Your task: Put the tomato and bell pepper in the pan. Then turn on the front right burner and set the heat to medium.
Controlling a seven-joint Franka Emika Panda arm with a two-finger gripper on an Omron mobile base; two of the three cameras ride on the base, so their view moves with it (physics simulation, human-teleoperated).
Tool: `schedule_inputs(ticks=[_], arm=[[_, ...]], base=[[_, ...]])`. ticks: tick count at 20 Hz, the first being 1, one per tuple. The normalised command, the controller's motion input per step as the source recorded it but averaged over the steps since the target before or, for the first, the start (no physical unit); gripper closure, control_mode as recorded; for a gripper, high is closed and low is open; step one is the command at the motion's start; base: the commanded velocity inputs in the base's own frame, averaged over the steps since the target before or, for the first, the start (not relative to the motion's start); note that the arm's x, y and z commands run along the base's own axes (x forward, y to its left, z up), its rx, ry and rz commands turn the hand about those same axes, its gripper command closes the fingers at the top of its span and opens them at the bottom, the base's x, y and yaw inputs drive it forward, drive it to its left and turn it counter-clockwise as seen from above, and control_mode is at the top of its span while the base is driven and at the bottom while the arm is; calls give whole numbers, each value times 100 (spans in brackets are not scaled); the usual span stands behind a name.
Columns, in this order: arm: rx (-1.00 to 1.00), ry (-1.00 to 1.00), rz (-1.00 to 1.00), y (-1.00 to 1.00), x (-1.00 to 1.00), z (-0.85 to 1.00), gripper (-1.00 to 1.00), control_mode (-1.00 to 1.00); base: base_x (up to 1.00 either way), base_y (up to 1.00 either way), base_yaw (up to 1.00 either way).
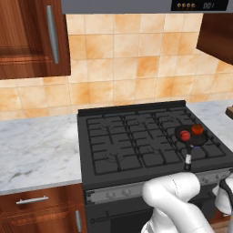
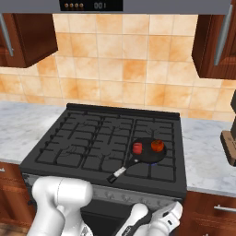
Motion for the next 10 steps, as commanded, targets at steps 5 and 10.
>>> schedule_inputs(ticks=[5,10], arm=[[-27,0,0,-3,0,-8,100,-100],[-25,0,0,-14,0,-7,100,-100]], base=[[0,0,0],[0,0,0]])
